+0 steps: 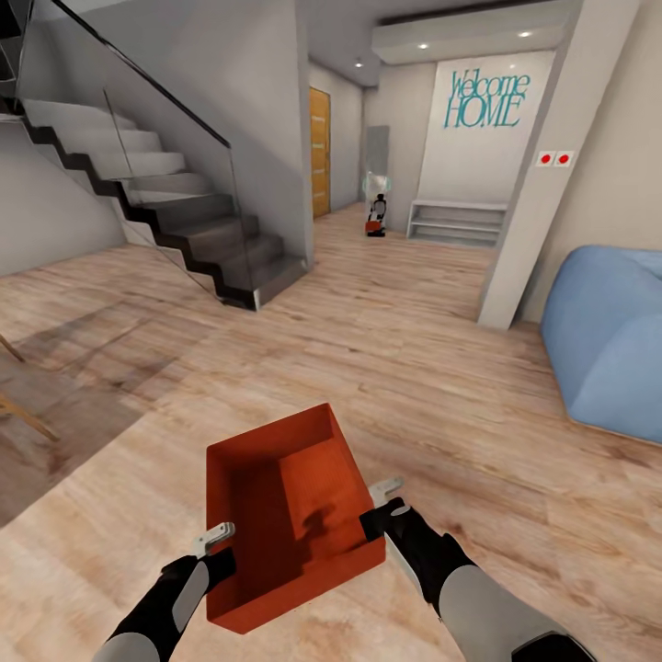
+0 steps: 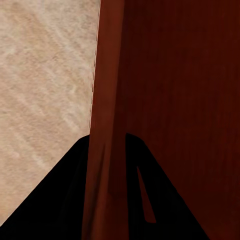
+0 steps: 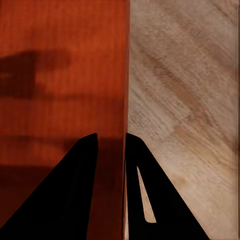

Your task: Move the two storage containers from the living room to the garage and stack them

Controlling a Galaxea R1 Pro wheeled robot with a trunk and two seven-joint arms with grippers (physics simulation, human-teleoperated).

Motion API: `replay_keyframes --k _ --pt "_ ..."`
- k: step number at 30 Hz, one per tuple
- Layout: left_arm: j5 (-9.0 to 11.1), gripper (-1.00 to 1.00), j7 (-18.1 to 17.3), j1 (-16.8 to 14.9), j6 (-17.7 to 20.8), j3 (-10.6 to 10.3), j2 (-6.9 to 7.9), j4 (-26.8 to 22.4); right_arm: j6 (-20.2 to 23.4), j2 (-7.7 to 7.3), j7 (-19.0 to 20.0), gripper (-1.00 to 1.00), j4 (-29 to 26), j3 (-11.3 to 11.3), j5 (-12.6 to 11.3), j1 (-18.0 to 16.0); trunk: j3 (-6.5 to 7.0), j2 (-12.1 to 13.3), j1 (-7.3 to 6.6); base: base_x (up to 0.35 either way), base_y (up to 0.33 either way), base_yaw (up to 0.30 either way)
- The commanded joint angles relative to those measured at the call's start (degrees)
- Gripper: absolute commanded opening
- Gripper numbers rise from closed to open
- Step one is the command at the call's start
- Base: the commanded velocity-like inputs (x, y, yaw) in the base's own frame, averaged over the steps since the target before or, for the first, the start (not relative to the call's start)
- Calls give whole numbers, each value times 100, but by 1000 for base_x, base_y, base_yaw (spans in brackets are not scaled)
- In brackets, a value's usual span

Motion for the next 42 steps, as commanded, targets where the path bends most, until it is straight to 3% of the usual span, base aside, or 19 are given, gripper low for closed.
replay_keyframes --k 1,42 --pt "340 -100 47 -6 92 38 -21 -1 -115 15 144 -100 -20 352 -74 4 -5 -2 3 339 0 0" --pt "333 -100 47 -6 92 36 -21 -1 -115 18 144 -100 -20 352 -74 4 -5 -2 3 339 0 0"
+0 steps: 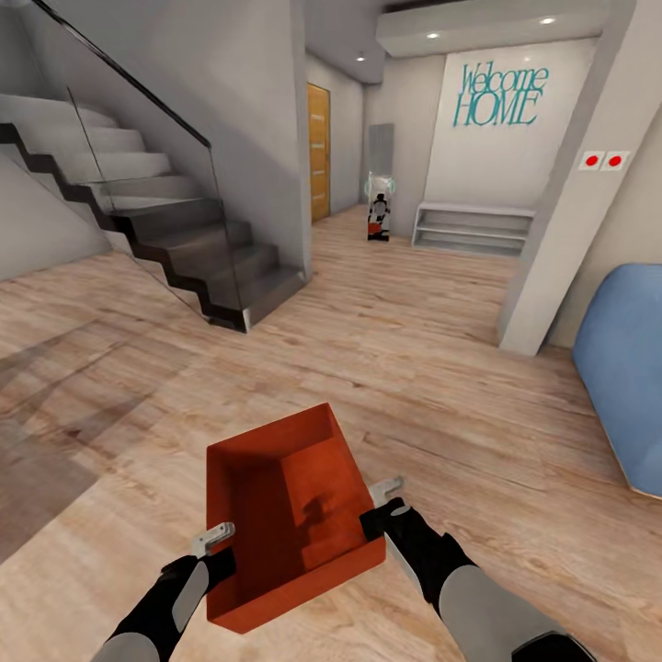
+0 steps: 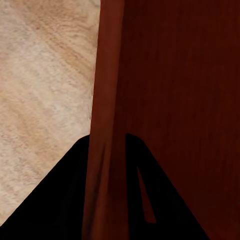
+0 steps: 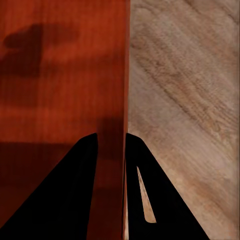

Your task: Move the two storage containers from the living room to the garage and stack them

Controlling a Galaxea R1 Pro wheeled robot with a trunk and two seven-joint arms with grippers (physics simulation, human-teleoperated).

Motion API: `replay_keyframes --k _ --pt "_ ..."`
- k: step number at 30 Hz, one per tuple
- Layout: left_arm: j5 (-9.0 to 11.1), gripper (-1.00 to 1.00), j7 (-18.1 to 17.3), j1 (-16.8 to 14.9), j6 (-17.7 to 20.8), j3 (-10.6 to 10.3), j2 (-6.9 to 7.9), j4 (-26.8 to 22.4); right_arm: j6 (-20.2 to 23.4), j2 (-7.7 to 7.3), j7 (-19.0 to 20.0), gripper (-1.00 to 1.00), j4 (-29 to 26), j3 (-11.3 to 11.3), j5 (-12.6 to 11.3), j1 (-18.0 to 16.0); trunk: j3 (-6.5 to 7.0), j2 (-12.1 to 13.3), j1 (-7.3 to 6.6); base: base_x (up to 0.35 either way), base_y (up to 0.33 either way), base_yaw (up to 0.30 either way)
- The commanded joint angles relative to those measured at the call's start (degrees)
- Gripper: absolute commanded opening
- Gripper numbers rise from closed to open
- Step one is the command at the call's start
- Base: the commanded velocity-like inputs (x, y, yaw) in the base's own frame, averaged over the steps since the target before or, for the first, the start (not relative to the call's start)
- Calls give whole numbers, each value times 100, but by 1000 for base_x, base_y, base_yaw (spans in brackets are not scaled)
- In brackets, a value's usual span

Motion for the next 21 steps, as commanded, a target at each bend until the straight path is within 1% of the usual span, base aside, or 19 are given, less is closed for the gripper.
replay_keyframes --k 1,21 --pt "326 -100 47 -6 96 40 -23 -1 -112 19 145 -100 -20 351 -73 4 -5 -2 3 340 0 0" --pt "326 -100 47 -6 104 40 -23 -1 -112 16 144 -100 -20 351 -73 4 -5 -2 3 340 0 0"
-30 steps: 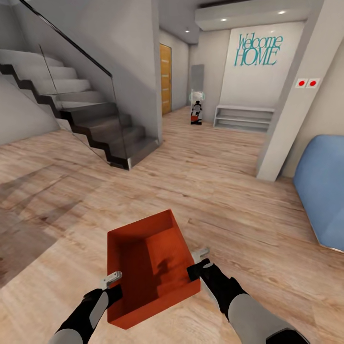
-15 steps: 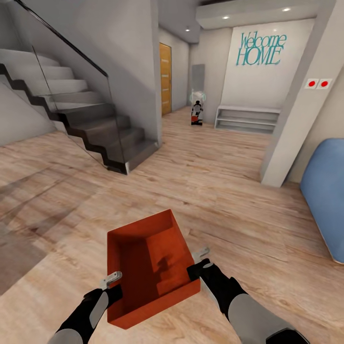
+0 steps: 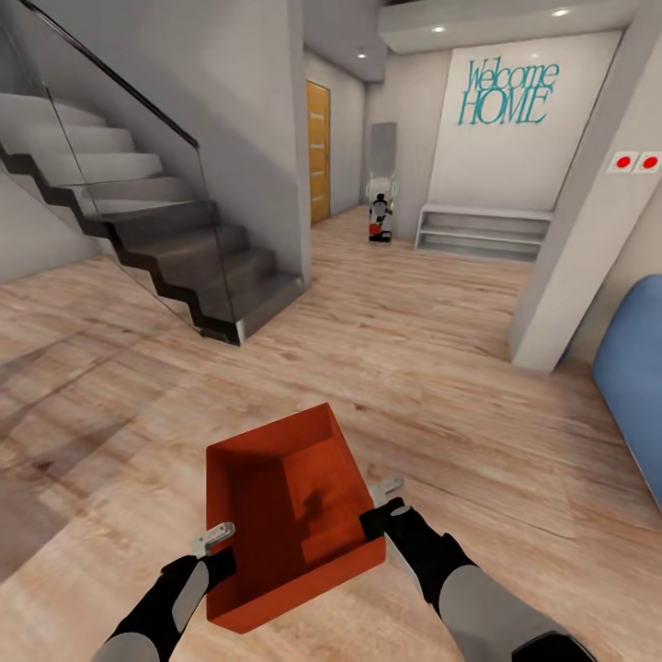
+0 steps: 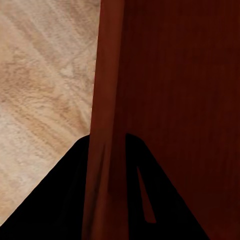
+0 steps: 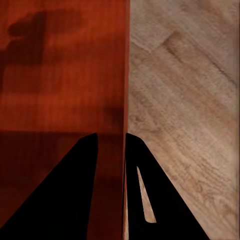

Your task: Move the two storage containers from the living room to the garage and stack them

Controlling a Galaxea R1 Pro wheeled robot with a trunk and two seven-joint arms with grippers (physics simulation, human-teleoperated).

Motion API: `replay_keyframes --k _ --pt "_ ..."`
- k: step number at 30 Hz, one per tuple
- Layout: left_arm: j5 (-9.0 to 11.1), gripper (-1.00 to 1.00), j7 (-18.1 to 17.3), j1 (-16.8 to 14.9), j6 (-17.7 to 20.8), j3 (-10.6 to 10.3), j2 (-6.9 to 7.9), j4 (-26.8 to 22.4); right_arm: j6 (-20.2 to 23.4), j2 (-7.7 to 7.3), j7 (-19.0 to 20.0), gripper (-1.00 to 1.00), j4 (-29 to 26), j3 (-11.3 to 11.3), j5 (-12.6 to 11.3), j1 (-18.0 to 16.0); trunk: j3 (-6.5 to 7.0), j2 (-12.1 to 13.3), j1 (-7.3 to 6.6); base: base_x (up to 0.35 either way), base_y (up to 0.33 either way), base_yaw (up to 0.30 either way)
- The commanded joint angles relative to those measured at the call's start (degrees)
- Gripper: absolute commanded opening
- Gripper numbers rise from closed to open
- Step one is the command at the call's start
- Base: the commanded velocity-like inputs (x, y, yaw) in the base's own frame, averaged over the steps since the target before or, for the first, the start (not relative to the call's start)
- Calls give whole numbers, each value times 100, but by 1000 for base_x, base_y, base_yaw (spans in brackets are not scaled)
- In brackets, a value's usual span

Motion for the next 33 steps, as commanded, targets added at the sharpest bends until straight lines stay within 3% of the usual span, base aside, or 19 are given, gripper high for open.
replay_keyframes --k 1,6,26,33 --pt "326 -100 46 -6 103 40 -23 -1 -114 15 144 -100 -19 351 -74 4 -5 -2 3 340 0 0" --pt "326 -100 46 -6 103 40 -23 -1 -114 15 146 -100 -19 351 -74 4 -5 -2 3 340 0 -9" --pt "326 -100 46 -6 103 40 -23 -1 -114 17 145 -100 -17 351 -74 4 -5 -2 3 340 0 -269" --pt "326 -100 46 -6 106 40 -28 -1 -114 21 144 -100 -18 351 -74 4 -5 -2 3 340 0 -74"
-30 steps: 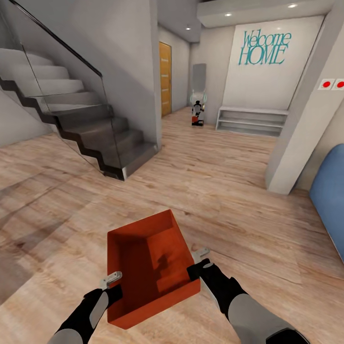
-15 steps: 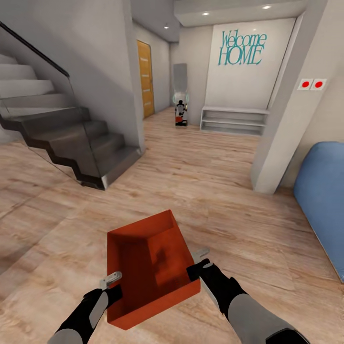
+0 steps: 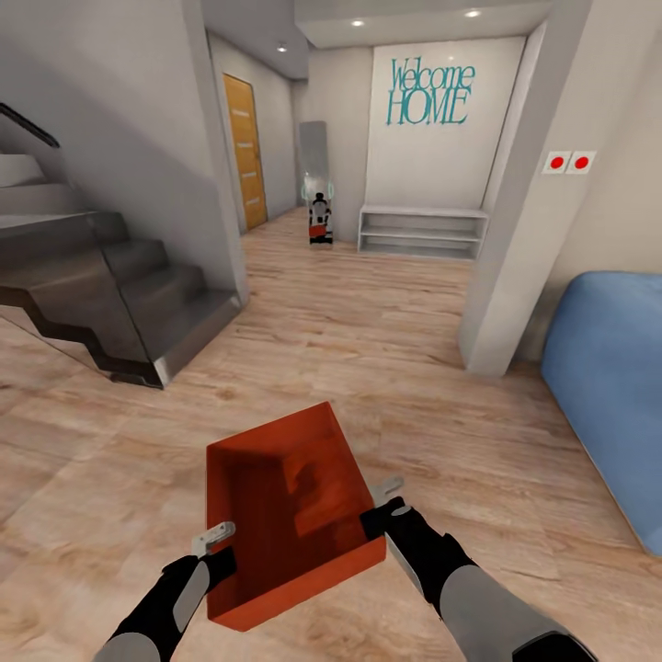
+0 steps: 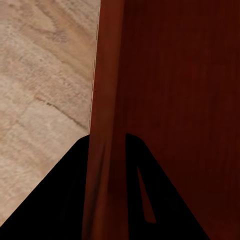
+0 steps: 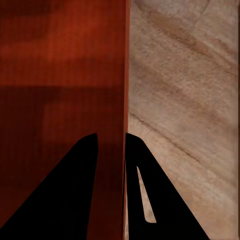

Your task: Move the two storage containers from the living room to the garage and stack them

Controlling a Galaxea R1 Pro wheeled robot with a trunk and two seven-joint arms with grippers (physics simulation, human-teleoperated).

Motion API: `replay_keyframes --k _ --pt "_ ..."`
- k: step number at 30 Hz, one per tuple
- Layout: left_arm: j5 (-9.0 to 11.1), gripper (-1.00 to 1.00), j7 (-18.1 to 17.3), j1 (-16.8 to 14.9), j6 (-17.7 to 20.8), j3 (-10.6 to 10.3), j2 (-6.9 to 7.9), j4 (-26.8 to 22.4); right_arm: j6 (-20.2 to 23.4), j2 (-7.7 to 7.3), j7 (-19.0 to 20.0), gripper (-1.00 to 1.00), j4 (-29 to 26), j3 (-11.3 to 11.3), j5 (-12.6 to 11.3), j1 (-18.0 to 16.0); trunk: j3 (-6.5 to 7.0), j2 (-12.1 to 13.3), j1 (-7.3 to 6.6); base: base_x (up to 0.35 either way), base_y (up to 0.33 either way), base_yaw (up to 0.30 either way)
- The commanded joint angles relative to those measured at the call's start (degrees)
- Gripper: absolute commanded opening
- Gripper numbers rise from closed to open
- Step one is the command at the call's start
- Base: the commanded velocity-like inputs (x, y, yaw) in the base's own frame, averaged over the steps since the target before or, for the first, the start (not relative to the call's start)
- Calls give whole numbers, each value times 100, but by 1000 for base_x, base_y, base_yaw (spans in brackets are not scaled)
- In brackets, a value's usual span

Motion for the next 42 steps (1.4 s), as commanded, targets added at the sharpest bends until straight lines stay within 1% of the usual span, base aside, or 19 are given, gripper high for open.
replay_keyframes --k 1,42 --pt "337 -100 44 -6 171 41 -14 -2 -49 39 137 -100 -21 341 -67 4 -5 -2 3 340 0 -4" --pt "337 -100 44 -6 174 41 -15 -1 -49 41 137 -100 -14 343 -67 4 -5 -2 3 340 0 0"
